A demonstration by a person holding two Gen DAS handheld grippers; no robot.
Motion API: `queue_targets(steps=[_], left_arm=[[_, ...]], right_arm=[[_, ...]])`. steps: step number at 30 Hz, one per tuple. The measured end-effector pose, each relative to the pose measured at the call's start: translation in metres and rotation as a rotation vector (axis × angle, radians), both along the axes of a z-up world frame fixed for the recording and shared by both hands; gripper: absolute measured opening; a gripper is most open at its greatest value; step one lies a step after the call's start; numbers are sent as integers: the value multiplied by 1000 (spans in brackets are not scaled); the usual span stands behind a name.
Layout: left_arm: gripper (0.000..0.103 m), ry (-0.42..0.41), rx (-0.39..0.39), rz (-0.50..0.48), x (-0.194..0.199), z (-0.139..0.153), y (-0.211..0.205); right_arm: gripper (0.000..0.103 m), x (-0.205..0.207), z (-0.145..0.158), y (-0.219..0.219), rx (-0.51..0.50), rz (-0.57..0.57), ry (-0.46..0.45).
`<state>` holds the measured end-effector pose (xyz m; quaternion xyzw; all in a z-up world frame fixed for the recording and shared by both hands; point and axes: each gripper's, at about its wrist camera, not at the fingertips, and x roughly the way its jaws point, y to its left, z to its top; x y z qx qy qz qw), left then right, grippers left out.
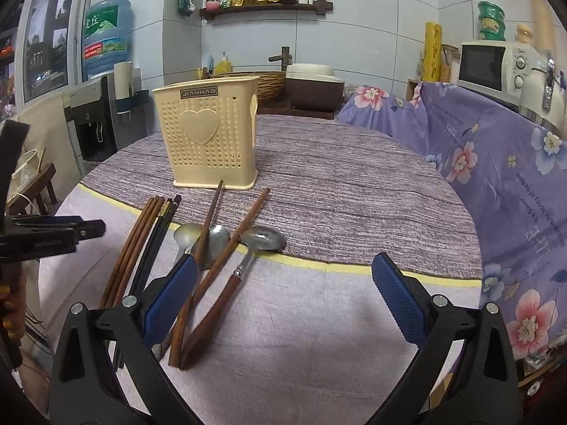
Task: Organize utensils
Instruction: 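Grasp a brown chopstick with the left tool while the right tool grasps another chopstick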
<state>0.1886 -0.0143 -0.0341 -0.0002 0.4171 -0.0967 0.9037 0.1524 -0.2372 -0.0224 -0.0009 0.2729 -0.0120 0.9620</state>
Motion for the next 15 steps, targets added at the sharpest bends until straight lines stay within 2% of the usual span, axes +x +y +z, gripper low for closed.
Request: queue_targets(steps=[4,15], left_arm=[[44,31,57,-24,2,-10,-18],[43,73,60,-4,2,-17,-19]], right_arm=[[98,5,0,5,-7,10,7],[98,15,-2,7,-19,5,26]])
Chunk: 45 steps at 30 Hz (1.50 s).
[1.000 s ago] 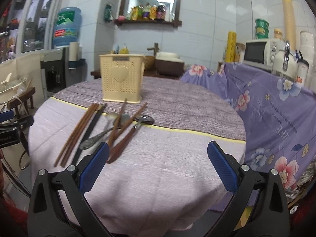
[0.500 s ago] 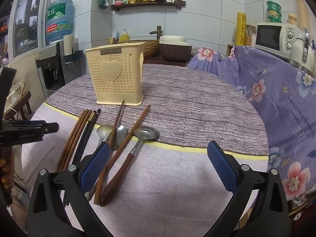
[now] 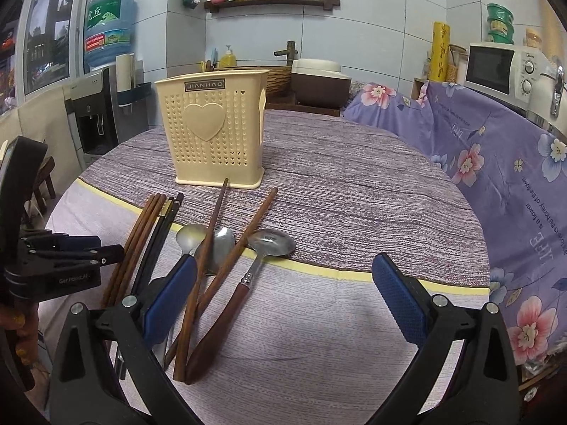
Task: Organize utensils
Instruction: 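Grasp a brown chopstick with the left tool while the right tool grasps another chopstick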
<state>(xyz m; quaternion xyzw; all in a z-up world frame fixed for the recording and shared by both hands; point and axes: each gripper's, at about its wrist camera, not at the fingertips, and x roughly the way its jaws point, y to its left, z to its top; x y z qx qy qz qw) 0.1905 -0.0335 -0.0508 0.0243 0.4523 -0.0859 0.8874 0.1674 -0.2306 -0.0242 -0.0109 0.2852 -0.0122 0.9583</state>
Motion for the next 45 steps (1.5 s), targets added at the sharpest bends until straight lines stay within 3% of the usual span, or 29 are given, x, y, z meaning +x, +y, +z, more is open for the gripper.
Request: queue_targets(steps=[6,12,14,17,21,24,33,42,45], left_arm=[[42,12,10,1,4,-1,5],[42,43,0,15,23,-1,16],[42,57,-15,16,34,-1,18],[34,85,-52,30,49,0,21],[26,99,-53,41,60,-1,21],[21,103,-34,32,67,-1,17],[11,122,-35,50,79,0,15],[9,114,-14,45,90,0,9],[9,102,-5,49,92,-1,7]], right_arm=[[98,7,0,-3,-12,7,28],[96,34,8,-5,107,94,86],[86,51,12,1,136,134,111],[76,83,15,15,162,183,155],[56,124,8,33,183,216,251],[47,144,0,48,156,230,307],[28,181,-23,59,136,190,414],[9,192,-35,66,103,183,417],[9,191,-36,65,118,187,411]])
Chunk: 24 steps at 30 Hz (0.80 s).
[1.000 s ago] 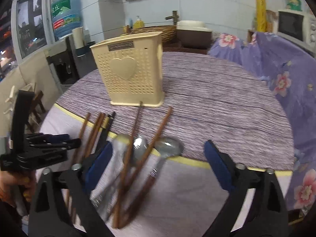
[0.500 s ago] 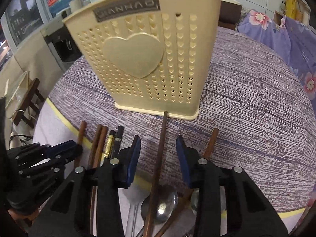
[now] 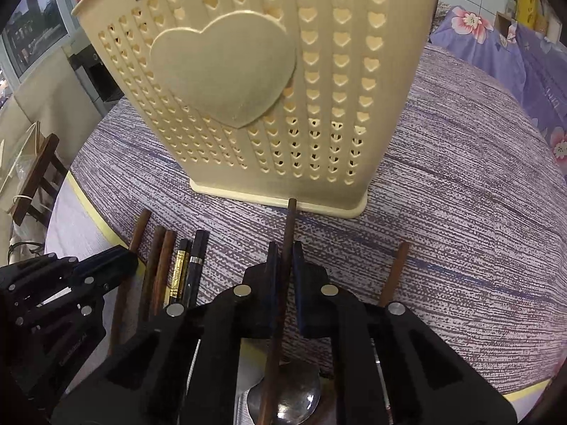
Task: Organize utensils
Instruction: 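Grasp a brown chopstick with the left tool while the right tool grasps another chopstick, then lift both chopsticks and lower them into the beige holder with both tools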
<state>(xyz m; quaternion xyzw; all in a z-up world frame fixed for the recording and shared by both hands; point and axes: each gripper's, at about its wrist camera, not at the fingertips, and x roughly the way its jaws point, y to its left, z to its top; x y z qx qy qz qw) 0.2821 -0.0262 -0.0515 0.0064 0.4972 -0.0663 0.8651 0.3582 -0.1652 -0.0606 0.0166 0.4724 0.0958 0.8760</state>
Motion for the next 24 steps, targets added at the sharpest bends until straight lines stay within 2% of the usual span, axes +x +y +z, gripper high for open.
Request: queue_targets(steps=[6,12,16,20,24], left_arm=[[8,-48,-7,-4,-5,6,-1],[8,-175,-110,-9,-28,54,15],[8,-276,-153,-21,-49,94,28],[8,-360,-173,-25,-65,124,43],[8,-406,-159,-35,-72,135,48]], right_arm=[[9,-25,20,-10,52,26,-65],[8,-69,72,-34,117,49,-211],[8,-101,113,-63,120,39,-300],[8,-123,143,-95,104,9,-360],[7,-131,152,-115,81,-18,-379]])
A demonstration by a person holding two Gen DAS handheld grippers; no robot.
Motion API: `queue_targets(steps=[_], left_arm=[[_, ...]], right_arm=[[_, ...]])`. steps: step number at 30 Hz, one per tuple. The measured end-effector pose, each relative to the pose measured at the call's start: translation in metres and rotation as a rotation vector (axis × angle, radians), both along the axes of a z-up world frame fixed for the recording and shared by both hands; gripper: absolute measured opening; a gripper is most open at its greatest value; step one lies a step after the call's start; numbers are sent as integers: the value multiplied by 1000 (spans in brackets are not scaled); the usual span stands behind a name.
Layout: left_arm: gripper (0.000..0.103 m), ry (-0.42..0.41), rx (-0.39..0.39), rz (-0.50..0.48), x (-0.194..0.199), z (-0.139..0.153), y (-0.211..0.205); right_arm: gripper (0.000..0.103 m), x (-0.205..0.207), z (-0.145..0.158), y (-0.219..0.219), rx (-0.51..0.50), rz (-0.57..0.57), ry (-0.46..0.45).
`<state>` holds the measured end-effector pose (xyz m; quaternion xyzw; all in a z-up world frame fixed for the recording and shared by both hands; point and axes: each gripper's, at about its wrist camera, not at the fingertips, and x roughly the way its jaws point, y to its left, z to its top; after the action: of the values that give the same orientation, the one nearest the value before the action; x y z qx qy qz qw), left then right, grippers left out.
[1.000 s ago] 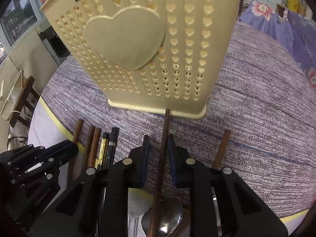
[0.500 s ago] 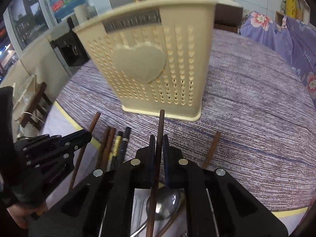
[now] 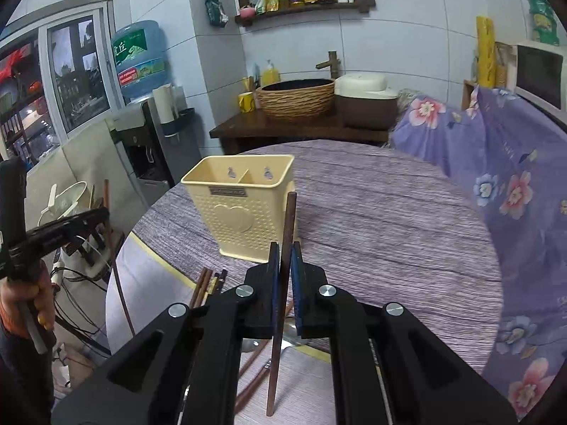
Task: Organize utensils
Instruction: 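Lift both chopsticks and lower them into the beige holder with both tools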
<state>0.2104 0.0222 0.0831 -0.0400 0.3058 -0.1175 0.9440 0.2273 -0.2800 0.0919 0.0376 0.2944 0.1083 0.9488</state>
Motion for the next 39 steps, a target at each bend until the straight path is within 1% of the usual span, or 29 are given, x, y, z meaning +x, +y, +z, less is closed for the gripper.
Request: queue_targets(steps=[6,10,12,15,18,21,23,24,25,27,29,31,34,39], left_arm=[[8,-5,-26,-3,0,1,6],[8,-49,-21,-1,-1,19,8],[8,-78,-27,-2,2,34,9],[8,-145,-40,-2,10,71,7],[8,-234,-54,6,21,113,1],[8,-294,-89,0,33,147,-10],[8,-323,-121,-2,45,164,-19],[8,-335,-128,-4,50,168,-23],[8,-344,-128,-3,56,170,-30],[8,-354,-125,-7,66,167,-42],[8,-371,-101,8,75,154,-54],[8,-363,-94,8,83,136,-64],[8,-331,-88,24,94,110,-72],[8,-235,-90,16,109,71,-76]], right_arm=[[7,-6,4,-15,0,-22,-9],[6,-3,20,-15,-26,-28,-48],[6,0,39,-16,-26,-34,-89],[6,7,79,-14,-17,-43,-174],[6,18,126,-10,26,-31,-248],[6,31,167,-2,74,-32,-333],[6,42,183,6,90,-29,-361],[6,50,187,13,96,-21,-358],[6,56,188,18,96,-17,-355],[6,71,180,32,78,-22,-352],[6,84,165,42,59,-29,-341],[6,98,141,50,45,-35,-305],[6,114,108,56,43,-34,-243],[6,131,65,61,37,-32,-161]])
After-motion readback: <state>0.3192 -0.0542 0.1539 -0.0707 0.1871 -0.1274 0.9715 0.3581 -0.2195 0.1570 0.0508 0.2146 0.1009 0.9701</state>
